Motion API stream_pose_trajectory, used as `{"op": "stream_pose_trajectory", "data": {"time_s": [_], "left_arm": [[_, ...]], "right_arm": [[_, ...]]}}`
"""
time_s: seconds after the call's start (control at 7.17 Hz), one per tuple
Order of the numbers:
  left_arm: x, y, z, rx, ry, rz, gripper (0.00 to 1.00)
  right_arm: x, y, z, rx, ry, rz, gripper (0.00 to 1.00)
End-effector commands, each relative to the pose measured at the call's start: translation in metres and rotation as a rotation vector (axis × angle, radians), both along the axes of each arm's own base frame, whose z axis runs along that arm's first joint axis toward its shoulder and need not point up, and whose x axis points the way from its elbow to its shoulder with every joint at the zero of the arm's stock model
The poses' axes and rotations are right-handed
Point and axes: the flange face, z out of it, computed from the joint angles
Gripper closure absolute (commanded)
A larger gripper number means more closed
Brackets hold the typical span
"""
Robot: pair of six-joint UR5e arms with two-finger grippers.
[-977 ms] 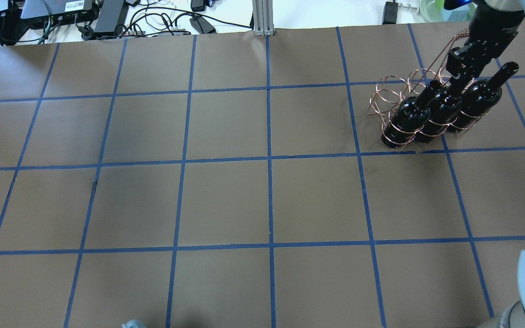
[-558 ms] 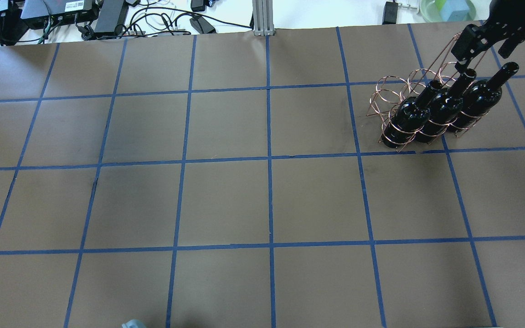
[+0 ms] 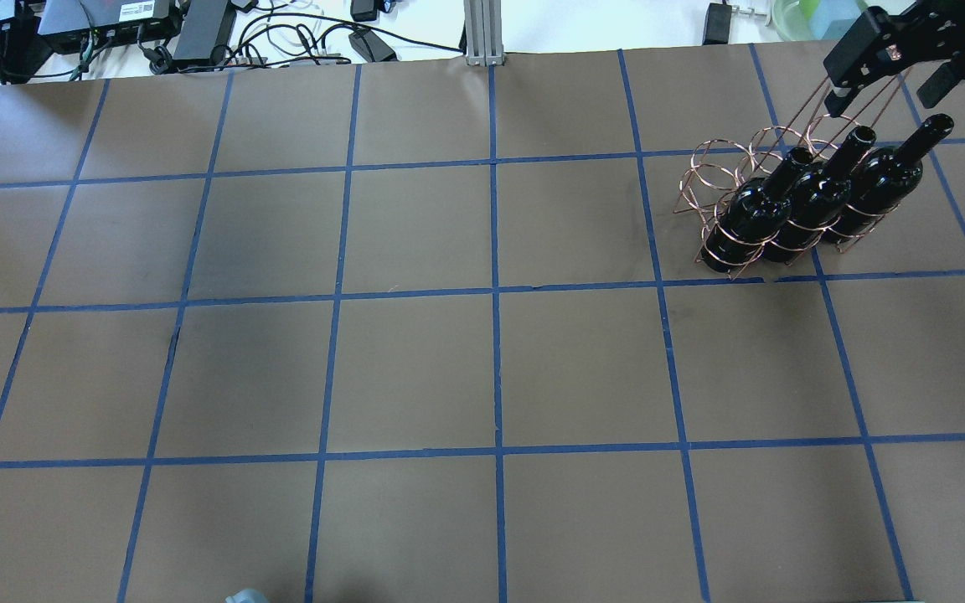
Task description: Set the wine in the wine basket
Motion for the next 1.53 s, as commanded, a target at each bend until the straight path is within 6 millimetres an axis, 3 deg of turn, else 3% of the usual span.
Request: {"op": "stream_pose_trajectory", "data": {"time_s": [0.0,0.14,0.28,0.42,0.7,0.98,1.4], "left_arm": [[-0.066,-0.014,0.014,-0.030,-0.016,0.043,0.00],[-0.127,-0.019,0.019,-0.028,-0.068,0.046,0.00],[-0.189,-0.016,0.020,-0.035,-0.078,0.045,0.00],[-0.237,-0.015,0.015,-0.042,-0.060,0.112,0.00],[-0.299,-0.005,0.003,-0.021,0.003,0.161,0.00],[-0.310,0.003,0.000,0.003,0.006,0.139,0.00],[-0.304,0.003,0.002,-0.010,-0.038,0.141,0.00]], "right_arm": [[0.002,0.027,0.016,0.009,0.044,-0.057,0.00],[0.006,0.042,0.019,0.042,0.039,-0.186,0.00],[0.008,0.041,0.019,0.035,0.033,-0.208,0.00],[0.035,0.043,0.022,0.025,0.038,-0.190,0.00],[0.130,0.046,0.013,0.006,0.035,-0.151,0.00],[0.167,0.043,0.003,0.000,0.021,-0.133,0.00],[0.170,0.044,0.001,0.014,0.009,-0.128,0.00]]}}
